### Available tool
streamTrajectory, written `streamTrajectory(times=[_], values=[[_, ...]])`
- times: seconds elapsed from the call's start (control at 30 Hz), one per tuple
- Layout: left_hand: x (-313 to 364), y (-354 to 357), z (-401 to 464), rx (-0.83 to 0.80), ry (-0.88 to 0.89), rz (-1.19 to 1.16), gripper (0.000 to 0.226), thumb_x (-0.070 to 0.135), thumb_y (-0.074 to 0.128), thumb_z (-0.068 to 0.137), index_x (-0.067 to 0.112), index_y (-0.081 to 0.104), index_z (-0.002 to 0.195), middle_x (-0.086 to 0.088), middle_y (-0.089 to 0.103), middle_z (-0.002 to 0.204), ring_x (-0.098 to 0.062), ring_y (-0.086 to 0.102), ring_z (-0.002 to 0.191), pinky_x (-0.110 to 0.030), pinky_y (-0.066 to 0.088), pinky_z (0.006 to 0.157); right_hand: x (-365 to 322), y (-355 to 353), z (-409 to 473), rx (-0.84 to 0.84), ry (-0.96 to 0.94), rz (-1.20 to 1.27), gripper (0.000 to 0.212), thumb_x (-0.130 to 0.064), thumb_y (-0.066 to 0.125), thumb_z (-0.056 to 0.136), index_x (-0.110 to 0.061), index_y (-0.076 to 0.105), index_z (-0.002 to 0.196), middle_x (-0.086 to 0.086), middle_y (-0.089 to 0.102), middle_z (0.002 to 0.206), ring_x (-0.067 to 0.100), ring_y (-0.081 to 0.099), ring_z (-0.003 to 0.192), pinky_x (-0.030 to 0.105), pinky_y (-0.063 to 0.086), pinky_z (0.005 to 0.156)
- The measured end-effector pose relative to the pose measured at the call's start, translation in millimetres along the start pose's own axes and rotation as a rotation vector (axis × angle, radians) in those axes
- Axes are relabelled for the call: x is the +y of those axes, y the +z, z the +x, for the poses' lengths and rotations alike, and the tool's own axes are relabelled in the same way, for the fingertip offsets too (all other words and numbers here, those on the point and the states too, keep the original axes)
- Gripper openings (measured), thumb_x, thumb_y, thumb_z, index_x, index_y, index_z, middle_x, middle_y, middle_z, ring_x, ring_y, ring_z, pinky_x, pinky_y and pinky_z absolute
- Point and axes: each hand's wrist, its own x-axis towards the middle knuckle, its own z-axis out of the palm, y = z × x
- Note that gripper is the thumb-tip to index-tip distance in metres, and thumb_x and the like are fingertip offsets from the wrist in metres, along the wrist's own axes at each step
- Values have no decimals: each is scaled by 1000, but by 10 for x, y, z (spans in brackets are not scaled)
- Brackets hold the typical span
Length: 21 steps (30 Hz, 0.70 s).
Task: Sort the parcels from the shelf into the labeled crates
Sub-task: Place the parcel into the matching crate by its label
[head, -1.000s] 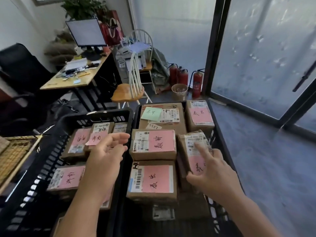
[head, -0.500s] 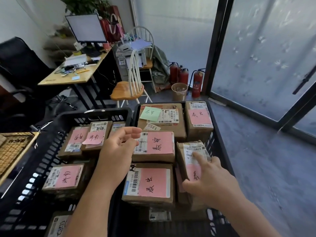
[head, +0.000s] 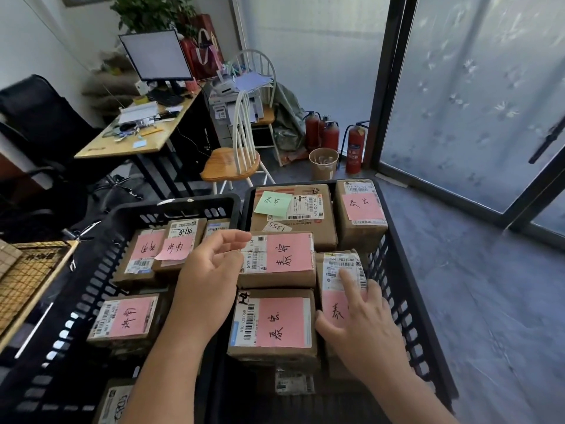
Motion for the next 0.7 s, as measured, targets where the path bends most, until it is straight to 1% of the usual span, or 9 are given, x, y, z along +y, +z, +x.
streamTrajectory(times=[0.1,0.17,0.23,0.3,0.37,0.43,0.53,0.6,0.7], values=[[13,-23,-19,7,13,2,28,13,56,104,36,72,109,17,73,109,12,64,99,-18,50,81,-51,-32,-7,-50,11,78,91,-72,45,89,-45,-3,161,5,1,170,30,16,156,46,37,117],[41,-37,-41,11,29,0,28,12,55,105,34,71,108,20,74,99,19,63,92,-7,50,68,-39,-69,0,-59,10,96,90,-72,44,87,-47,-1,161,3,-2,172,30,11,157,48,34,119],[63,-60,-78,19,45,12,26,14,54,105,35,70,109,28,72,98,18,65,93,-4,49,64,2,-128,26,-39,4,62,90,-76,38,83,-49,0,159,1,1,172,30,13,157,50,35,118],[48,-99,-119,48,74,114,23,25,55,103,41,67,113,26,69,110,10,62,104,-10,45,75,6,-244,59,18,-26,1,89,-81,30,78,-51,1,157,-1,7,171,28,16,156,53,37,118],[18,-155,-167,64,97,289,26,38,54,99,47,61,122,26,55,129,3,50,122,-26,40,93,-56,-400,91,70,-80,-38,90,-84,22,75,-51,1,156,-2,10,171,25,17,156,53,36,120],[38,-225,-251,73,93,375,33,47,53,96,54,54,129,28,45,135,-1,39,135,-38,38,100,-200,-574,87,117,-163,-42,91,-86,20,76,-49,4,157,-5,13,171,22,16,157,53,33,121],[114,-351,-433,78,104,421,46,53,51,95,58,44,141,34,36,144,1,30,144,-43,37,110,-504,-800,4,149,-314,-23,85,-82,29,82,-51,7,158,-9,15,171,20,14,158,56,29,124],[136,-503,-612,111,108,416,52,57,48,94,59,40,146,32,32,157,0,26,151,-45,35,119,-759,-910,-137,162,-419,-21,83,-79,31,84,-51,9,158,-13,16,170,17,13,159,56,26,125],[108,-796,-937,194,115,431,61,65,40,87,63,34,148,28,28,165,-4,19,159,-56,31,127,-1131,-988,-427,146,-594,-61,84,-80,30,84,-52,4,159,-14,13,171,16,7,160,59,23,125]])
